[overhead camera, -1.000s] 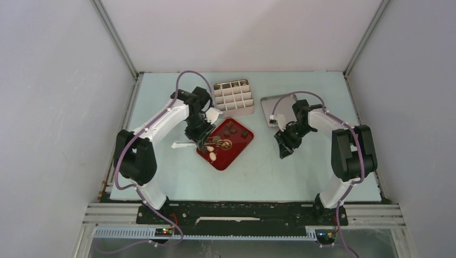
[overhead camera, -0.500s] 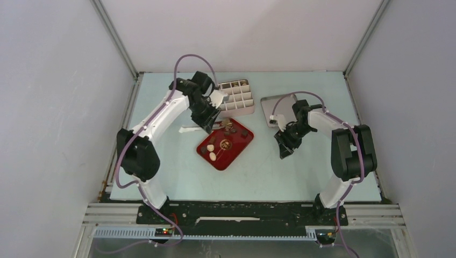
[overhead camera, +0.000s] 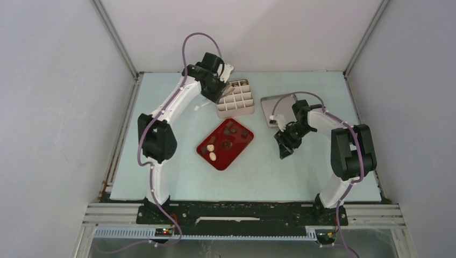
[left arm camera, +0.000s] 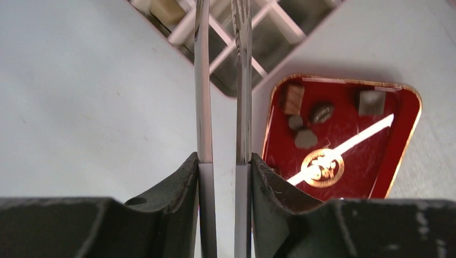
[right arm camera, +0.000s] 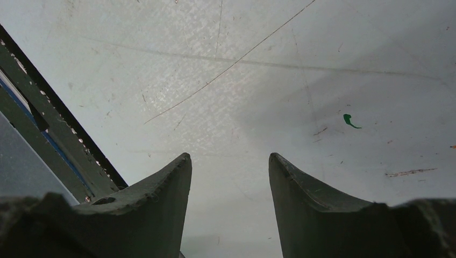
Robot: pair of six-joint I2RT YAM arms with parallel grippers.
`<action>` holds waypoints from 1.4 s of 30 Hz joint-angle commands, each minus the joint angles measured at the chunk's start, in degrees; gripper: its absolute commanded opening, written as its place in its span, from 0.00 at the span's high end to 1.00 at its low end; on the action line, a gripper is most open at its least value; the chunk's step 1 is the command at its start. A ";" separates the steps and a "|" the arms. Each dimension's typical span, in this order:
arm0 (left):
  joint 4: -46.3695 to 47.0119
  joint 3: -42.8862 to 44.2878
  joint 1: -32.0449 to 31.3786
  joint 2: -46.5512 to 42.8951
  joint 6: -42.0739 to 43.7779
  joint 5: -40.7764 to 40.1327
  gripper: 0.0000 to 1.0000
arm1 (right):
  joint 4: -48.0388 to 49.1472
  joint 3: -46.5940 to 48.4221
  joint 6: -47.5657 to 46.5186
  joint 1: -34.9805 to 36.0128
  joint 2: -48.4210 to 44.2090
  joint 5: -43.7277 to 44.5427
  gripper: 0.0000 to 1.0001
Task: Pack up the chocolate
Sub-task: Place the fake chocolate in the packing box.
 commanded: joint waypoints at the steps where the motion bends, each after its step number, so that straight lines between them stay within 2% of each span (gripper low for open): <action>1: 1.08 9.80 0.21 4.03 -2.19 -2.86 0.89 | -0.48 1.95 -1.09 0.06 0.03 0.16 0.42; 7: -0.45 15.17 0.21 8.37 -1.87 -4.29 0.89 | -0.51 1.92 -1.09 0.01 0.06 0.24 0.42; 42: -3.25 15.27 0.20 9.15 -1.91 -1.98 0.86 | -0.59 1.92 -1.00 -0.09 0.61 0.45 0.41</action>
